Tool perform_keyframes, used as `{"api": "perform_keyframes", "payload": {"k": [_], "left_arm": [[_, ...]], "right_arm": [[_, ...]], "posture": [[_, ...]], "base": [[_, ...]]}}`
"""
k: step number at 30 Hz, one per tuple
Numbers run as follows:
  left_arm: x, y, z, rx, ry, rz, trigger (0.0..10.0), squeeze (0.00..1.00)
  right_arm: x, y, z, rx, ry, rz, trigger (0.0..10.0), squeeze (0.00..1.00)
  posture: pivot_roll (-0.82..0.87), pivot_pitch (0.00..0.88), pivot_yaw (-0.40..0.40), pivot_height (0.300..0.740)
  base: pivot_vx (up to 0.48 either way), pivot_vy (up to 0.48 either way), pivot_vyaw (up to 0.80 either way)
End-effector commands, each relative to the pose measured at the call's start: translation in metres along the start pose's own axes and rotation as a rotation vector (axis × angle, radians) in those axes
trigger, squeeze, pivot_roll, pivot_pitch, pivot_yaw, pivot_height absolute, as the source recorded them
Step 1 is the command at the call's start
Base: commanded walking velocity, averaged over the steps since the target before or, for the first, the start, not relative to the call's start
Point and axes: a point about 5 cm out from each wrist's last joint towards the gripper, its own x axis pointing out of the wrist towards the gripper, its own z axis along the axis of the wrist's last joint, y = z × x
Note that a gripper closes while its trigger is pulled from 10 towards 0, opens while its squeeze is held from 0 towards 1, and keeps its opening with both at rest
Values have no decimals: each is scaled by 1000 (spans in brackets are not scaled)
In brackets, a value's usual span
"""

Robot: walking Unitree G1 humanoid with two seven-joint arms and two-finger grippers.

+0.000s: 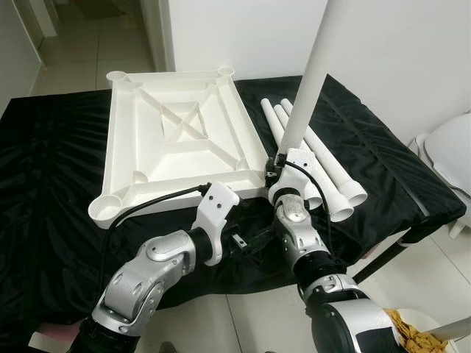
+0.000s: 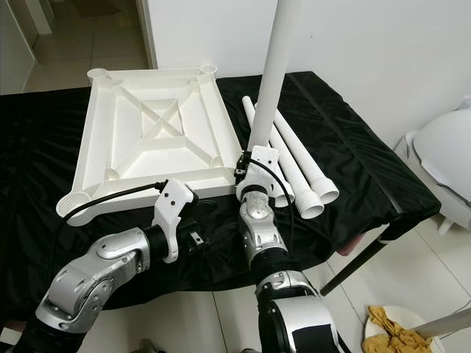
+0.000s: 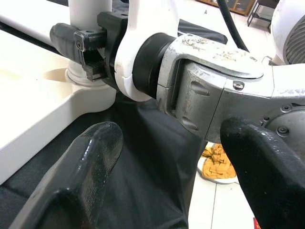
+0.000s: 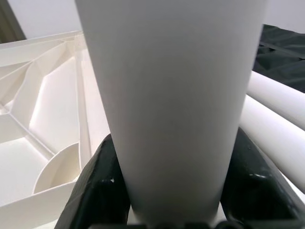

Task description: Building children table

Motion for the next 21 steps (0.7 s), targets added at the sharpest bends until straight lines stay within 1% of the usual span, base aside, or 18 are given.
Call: {"api": "perform_keyframes", "payload": {"k": [1,4,5,6,7,12,15,18,19,20,21], "left_arm": [[0,-4,-2,-9,9,-22,10000,0],[0,-4,-3,-11,9,-21,10000,0],[0,-4,-3,-11,9,-21,10000,0],[0,-4,-3,-11,9,-21,10000,0],[0,-4,-3,-12,9,-22,10000,0],[1,-4,-3,-10,9,-23,10000,0],[1,-4,-3,-11,9,-23,10000,0],[1,-4,-2,-11,8,-23,10000,0],[0,-3,-2,-11,9,-22,10000,0],[0,-3,-2,-10,9,-21,10000,0],[0,-3,-2,-10,9,-21,10000,0]], "right_arm": [[2,3,10,35,-25,-11,10000,0],[0,5,7,34,-12,23,10000,0],[-1,6,6,49,-8,59,10000,1000],[-1,6,6,49,-8,59,10000,1000],[-2,7,6,69,-11,108,10000,1000],[-4,5,7,84,-20,152,10000,1000],[-4,-3,13,82,-75,208,10000,1000],[-4,-6,14,92,-76,226,10000,1000],[-5,-16,14,80,-71,310,10000,1000],[-5,-20,14,68,-68,341,10000,1000],[-5,-20,14,68,-68,341,10000,1000]], "posture": [[-26,23,-24,740],[-28,24,-24,740],[-29,24,-23,740],[-29,24,-23,740],[-30,24,-23,740],[-32,24,-24,740],[-33,23,-22,740],[-33,23,-22,740],[-33,26,-22,740],[-33,27,-22,740],[-33,27,-22,740]], "base": [[0,0,0],[0,0,0],[0,0,0],[0,0,0],[0,0,0],[0,0,0],[0,0,0],[0,0,0],[0,0,0],[0,0,0],[0,0,0]]}}
